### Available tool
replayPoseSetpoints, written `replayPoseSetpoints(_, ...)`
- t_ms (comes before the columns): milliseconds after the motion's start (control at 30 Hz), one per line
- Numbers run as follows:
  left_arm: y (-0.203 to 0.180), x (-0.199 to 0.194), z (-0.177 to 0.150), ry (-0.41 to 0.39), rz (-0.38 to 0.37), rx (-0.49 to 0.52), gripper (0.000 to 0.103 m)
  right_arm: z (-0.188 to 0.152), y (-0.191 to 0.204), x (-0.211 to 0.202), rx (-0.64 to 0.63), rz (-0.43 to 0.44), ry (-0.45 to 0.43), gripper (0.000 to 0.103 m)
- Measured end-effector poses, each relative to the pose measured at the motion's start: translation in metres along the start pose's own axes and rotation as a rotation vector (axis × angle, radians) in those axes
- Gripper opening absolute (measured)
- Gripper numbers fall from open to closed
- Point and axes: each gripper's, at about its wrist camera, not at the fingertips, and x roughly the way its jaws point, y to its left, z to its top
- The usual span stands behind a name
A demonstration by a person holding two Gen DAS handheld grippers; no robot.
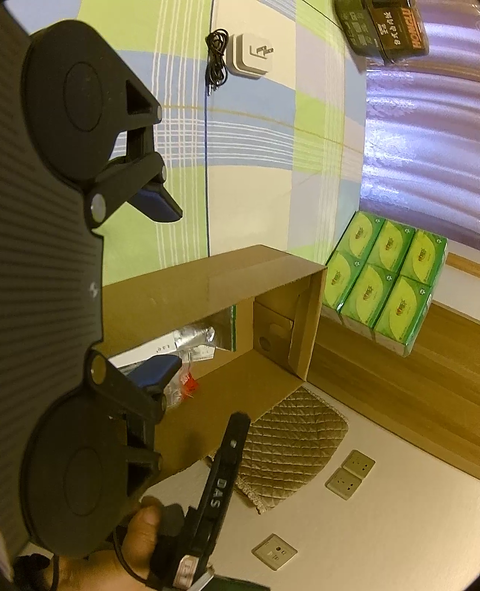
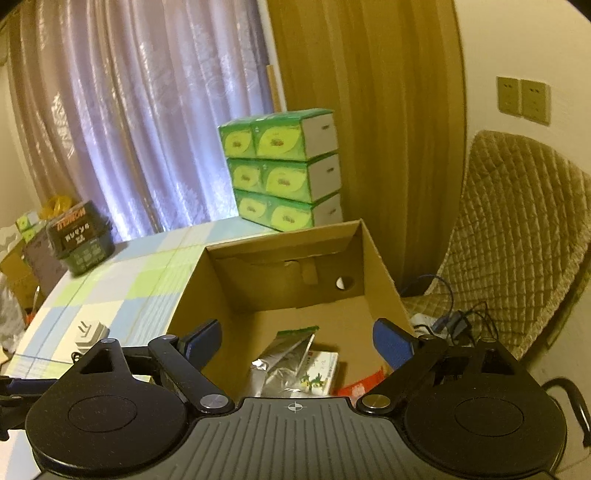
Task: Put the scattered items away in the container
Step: 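Withdraw both grippers from the box toward the white charger and cable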
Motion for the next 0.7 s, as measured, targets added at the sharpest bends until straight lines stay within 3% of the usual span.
replayPoseSetpoints(300,0.013,-0.018,-0.019,-0.006,0.019,-0.012,0.081,-0.035,-0.002,-0.044,0.105,-0.003,0.005,0.094)
replayPoseSetpoints(700,0.047,-0.062,-0.052,-0.039,0.109,0.005,0.092,-0.086,0.049,-0.093,0.111,0.052,0.038,0.094)
